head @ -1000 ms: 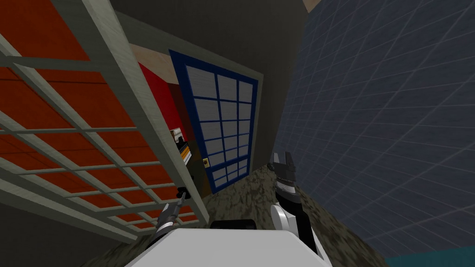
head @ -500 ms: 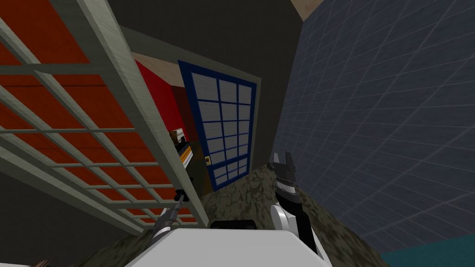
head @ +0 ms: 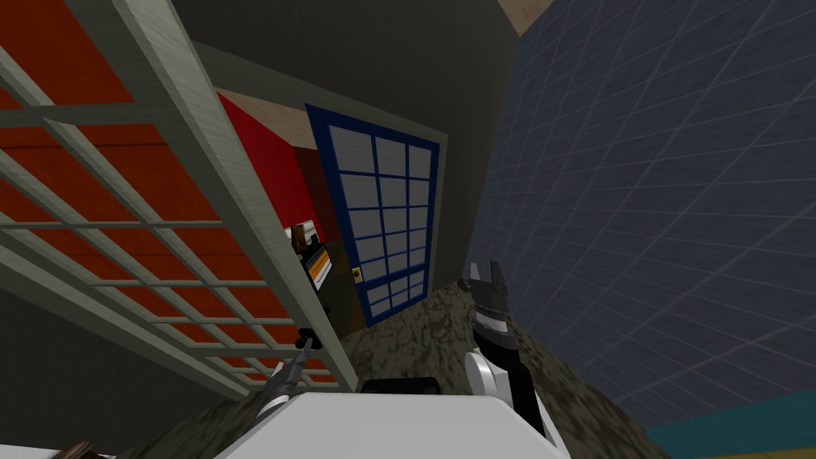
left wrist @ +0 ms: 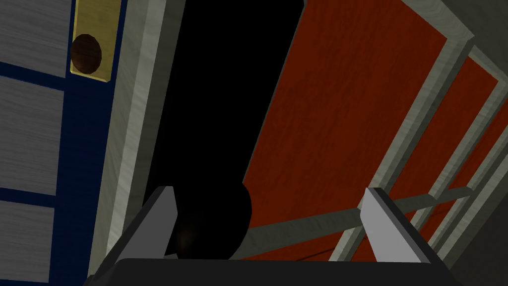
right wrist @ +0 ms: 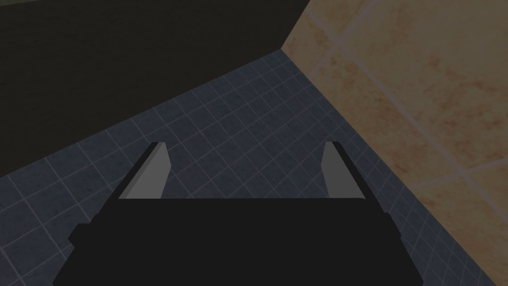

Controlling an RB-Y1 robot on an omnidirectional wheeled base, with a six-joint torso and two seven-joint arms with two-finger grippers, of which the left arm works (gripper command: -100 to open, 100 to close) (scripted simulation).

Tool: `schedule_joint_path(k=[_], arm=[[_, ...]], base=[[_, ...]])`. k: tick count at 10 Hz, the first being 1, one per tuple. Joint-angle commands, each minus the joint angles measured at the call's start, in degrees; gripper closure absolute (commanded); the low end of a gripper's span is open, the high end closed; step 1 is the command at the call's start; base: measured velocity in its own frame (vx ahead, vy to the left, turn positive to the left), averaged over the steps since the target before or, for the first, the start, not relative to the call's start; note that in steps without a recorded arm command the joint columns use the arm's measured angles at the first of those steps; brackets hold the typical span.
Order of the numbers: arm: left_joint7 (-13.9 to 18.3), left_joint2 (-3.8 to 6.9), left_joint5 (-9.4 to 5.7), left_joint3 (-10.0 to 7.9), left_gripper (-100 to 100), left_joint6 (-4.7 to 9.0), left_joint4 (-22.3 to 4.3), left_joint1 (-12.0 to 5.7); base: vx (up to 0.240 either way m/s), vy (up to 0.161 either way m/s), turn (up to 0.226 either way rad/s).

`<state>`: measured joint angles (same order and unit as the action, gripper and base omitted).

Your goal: Pull the door open

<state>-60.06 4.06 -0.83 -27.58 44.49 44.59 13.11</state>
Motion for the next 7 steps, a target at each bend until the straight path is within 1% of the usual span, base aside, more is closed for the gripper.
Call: schedule_joint_path(k=[1,2,3,6,7], arm=[[2.19,0.99,-1.30,-1.23,100,-1.40,0.55,1.45],[2.19,0.99,-1.30,-1.23,100,-1.40,0.55,1.45],[4.56,1.14,-1.99,-0.80,100,-1.37,0.56,1.69],[8.26,1.35,-3.06,-0.10,100,-1.30,0.61,1.99],[8.26,1.35,-3.06,-0.10,100,-1.30,0.61,1.99]], base=[[-0.051,-0.001,-0.011],[-0.040,0.003,0.014],[-0.051,-0.002,0.004],[-0.040,-0.003,-0.021],[-0.026,-0.003,-0.026]])
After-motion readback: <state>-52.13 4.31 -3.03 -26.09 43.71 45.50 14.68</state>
